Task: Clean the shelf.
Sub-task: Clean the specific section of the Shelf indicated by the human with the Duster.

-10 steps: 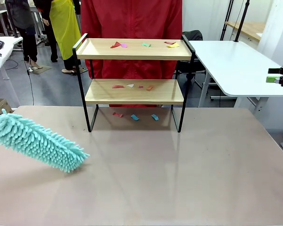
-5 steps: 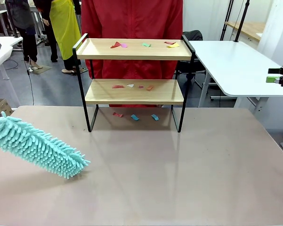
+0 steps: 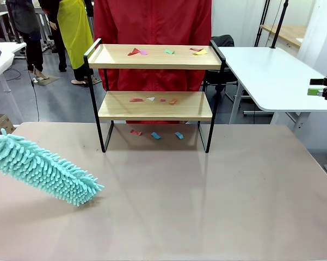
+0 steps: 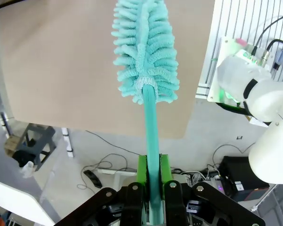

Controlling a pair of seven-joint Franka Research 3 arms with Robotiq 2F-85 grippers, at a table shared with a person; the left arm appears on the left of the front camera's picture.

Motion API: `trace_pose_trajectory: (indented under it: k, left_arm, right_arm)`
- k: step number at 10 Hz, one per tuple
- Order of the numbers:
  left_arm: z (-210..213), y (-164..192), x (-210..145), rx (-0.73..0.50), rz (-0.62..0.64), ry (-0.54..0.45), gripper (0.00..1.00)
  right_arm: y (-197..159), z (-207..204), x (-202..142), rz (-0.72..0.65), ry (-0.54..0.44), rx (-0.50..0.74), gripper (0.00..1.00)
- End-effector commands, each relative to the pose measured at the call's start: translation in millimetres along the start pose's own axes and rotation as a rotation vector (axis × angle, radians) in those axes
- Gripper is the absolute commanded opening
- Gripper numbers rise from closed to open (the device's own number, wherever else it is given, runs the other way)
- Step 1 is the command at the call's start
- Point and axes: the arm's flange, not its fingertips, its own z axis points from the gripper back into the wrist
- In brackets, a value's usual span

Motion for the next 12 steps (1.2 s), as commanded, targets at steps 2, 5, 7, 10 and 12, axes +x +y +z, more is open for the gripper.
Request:
trace_pose_trajectory:
  k: [2,5,7,10,12]
  left_arm:
    - [1.1,-1.2,0.6,0.002,0.015,-0.008,0.13]
    - [1.1,-1.2,0.6,0.002,0.015,-0.008,0.13]
    - [1.1,-1.2,0.6,0.002,0.015,-0.008,0.13]
    - [1.1,-1.2,0.6,0.002,0.015,-0.008,0.13]
    - [1.1,-1.2,0.6,0.002,0.015,-0.008,0.13]
  right_arm:
    - [0.0,-0.8,1.8,0.004,-0.001,0.0,1.0]
    - [0.0,-0.8,1.8,0.004,-0.001,0.0,1.0]
    - [0.0,-0.8,1.8,0.004,-0.001,0.0,1.0]
    - [0.0,-0.8,1.8,0.004,-0.001,0.0,1.0]
    - [0.0,-0.8,1.8,0.004,-0.001,0.0,1.0]
